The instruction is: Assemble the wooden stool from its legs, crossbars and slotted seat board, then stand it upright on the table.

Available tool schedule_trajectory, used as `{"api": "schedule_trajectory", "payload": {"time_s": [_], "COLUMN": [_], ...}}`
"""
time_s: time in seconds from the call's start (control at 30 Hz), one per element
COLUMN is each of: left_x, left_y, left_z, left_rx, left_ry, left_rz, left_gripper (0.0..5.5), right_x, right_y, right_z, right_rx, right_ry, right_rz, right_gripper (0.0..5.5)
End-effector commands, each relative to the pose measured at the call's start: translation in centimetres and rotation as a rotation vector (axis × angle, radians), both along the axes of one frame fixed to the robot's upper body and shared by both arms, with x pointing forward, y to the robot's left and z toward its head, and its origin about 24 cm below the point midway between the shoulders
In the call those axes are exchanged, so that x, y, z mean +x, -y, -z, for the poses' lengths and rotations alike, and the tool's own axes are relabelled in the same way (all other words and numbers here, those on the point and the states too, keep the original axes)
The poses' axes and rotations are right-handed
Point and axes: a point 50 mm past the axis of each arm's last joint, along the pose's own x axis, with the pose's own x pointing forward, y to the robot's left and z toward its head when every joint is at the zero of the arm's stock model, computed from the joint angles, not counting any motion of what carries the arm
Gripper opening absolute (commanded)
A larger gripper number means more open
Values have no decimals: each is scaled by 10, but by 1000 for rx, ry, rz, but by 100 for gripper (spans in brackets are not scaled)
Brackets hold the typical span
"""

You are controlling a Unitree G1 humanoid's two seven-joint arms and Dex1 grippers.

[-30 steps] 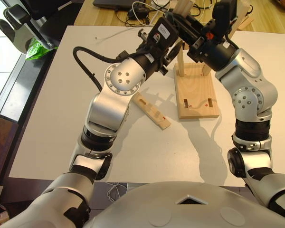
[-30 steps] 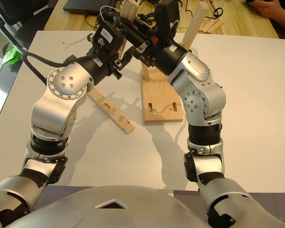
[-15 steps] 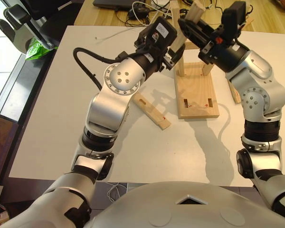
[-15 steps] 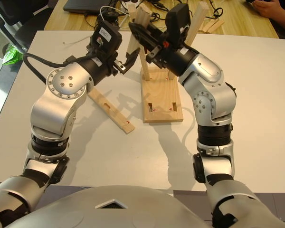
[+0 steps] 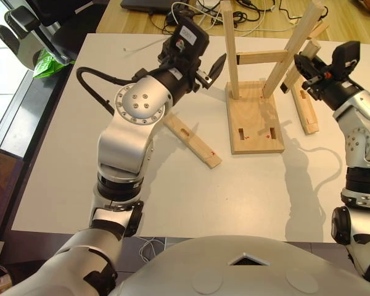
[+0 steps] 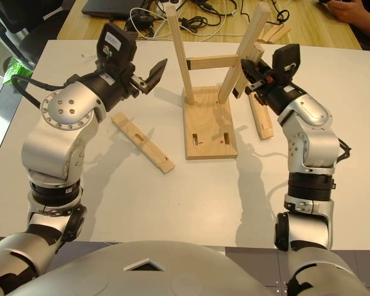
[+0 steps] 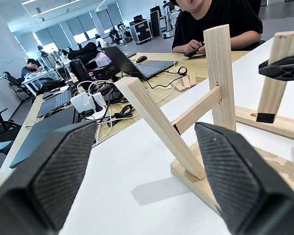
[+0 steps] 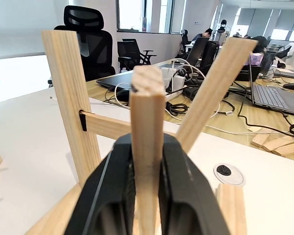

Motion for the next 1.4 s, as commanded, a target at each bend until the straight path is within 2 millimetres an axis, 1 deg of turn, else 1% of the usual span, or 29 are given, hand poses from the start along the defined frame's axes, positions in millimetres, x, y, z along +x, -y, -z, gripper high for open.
{"api": "schedule_trajectory", "payload": {"time_s": [0.03, 0.2, 0.37, 0.5, 0.6, 0.67, 0.73, 0.83, 0.97, 1.1, 1.17, 1.23, 1.3, 1.4], "left_x": [1, 3, 4, 4, 4, 4, 4, 6, 9, 10, 9, 8, 6, 3], "left_y": [-11, -11, -15, -15, -15, -15, -14, -15, -14, -14, -14, -15, -16, -17], "left_z": [-4, -12, -17, -17, -17, -18, -18, -20, -23, -24, -24, -23, -22, -20], "left_rx": [-49, -98, -131, -134, -136, -136, -136, -139, -133, -126, -125, -125, -128, -134], "left_ry": [-7, 17, 20, 17, 18, 18, 18, 27, 27, 24, 25, 26, 27, 30], "left_rz": [-42, -36, -41, -39, -43, -42, -36, -34, -9, 4, 3, -7, -21, -42], "left_gripper": [369, 369, 369, 369, 369, 369, 369, 369, 369, 369, 369, 369, 369, 369], "right_x": [8, 30, 43, 50, 55, 55, 52, 48, 37, 21, 14, 10, 6, -11], "right_y": [23, 48, 63, 65, 59, 53, 49, 49, 60, 73, 75, 72, 65, 49], "right_z": [2, 20, 26, 25, 20, 24, 34, 46, 62, 87, 96, 100, 102, 104], "right_rx": [-44, -82, -55, -30, 5, 29, 40, 48, 40, 29, 23, 30, 43, 30], "right_ry": [-1, -23, -19, -15, -1, -10, -34, -67, -100, -186, -211, -211, -208, -211], "right_rz": [84, 281, 392, 398, 368, 343, 324, 334, 386, 450, 456, 432, 380, 276], "right_gripper": [39, 39, 39, 39, 39, 39, 39, 39, 39, 39, 39, 39, 39, 39]}}
